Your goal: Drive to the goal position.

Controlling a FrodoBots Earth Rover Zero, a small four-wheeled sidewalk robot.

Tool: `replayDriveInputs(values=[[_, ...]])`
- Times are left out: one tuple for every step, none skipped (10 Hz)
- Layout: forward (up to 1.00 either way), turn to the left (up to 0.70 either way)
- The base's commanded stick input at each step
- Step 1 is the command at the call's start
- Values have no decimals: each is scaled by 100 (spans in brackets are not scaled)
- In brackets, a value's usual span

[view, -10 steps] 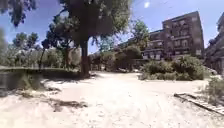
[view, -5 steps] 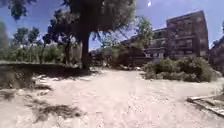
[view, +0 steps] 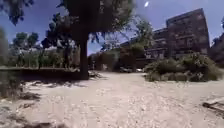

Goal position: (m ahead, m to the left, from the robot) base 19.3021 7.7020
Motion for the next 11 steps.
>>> replayDriveInputs(values=[[85,0],[85,0],[85,0],[85,0],[85,0],[85,0],[85,0],[85,0],[85,0],[85,0],[85,0]])
